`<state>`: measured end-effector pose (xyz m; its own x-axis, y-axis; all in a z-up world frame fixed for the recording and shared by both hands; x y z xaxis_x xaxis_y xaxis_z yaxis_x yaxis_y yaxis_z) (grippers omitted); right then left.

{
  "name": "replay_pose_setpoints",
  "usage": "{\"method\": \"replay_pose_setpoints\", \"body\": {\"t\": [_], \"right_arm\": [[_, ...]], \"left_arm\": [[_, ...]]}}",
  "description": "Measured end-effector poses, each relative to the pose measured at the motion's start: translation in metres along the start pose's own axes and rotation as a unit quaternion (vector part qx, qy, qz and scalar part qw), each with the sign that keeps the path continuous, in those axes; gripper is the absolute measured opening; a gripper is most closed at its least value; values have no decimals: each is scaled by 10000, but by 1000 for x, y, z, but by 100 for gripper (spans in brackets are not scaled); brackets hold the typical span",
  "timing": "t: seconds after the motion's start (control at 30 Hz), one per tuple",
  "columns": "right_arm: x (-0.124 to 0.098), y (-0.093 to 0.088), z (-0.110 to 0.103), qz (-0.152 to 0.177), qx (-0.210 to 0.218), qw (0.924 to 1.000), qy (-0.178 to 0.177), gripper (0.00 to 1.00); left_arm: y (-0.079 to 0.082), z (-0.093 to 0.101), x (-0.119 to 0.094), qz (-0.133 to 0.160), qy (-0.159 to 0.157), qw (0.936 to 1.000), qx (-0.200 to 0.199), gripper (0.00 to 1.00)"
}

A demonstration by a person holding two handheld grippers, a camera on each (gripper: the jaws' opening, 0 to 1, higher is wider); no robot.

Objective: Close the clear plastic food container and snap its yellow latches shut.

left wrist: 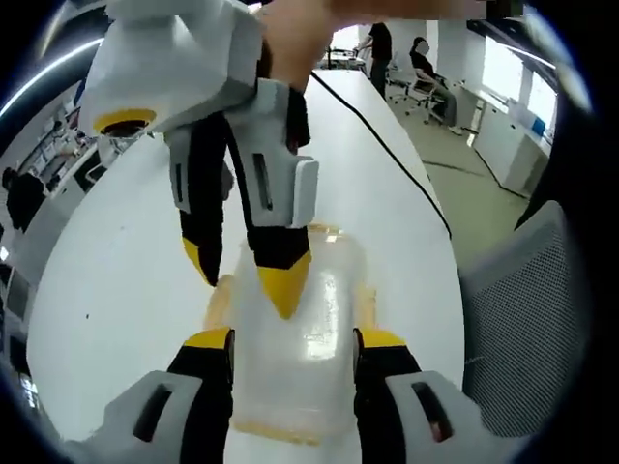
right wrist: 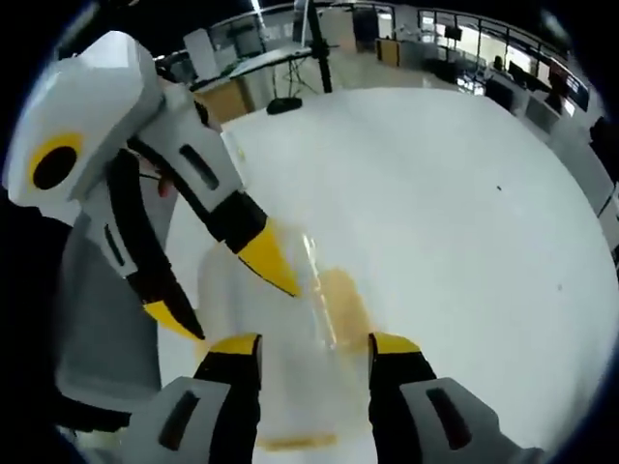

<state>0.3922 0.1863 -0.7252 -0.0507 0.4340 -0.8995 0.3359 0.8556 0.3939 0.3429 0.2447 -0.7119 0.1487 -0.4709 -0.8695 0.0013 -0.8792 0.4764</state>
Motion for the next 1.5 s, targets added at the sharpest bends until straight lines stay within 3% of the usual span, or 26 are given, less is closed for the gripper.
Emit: {"method": "replay_pose_setpoints", "body": {"t": [0.23, 0.43, 0.5, 0.57, 0.9, 1.17, 1.5], "right_arm": [[0, 7, -3, -117, -236, 9996, 103, 42], [7, 5, -5, -391, -441, 9980, 224, 43], [8, 5, -5, -408, -300, 9982, 321, 42], [7, 5, -4, -494, -277, 9978, 351, 41], [10, 11, -7, -960, -350, 9940, 402, 40], [10, 10, -7, -1038, -346, 9931, 419, 39], [10, 9, -10, -1132, -305, 9923, 394, 37]], "left_arm": [[3, 16, -6, -26, -42, 9999, 116, 50], [11, 24, 5, -45, 17, 10000, 16, 50], [3, 23, 11, -373, 179, 9991, 130, 49], [5, 24, 15, -230, 266, 9993, 84, 51], [5, 22, 15, -256, 228, 9993, 127, 51], [4, 23, 15, -230, 164, 9994, 198, 50], [2, 26, 14, -177, -31, 9982, 563, 47]]}}
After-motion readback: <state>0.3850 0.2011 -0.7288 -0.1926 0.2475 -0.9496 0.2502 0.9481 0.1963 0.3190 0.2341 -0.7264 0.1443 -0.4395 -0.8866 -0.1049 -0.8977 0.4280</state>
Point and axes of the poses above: the point that each gripper's makers call its tool centre point, and the gripper's own axes: x roughly forward along the fingers, z roughly to its right, y roughly out of its top, the point moved 5 cm from there along -x, roughly backward along the fingers, and after that the axes turned 8 degrees about -z, right-handed, at the moved point
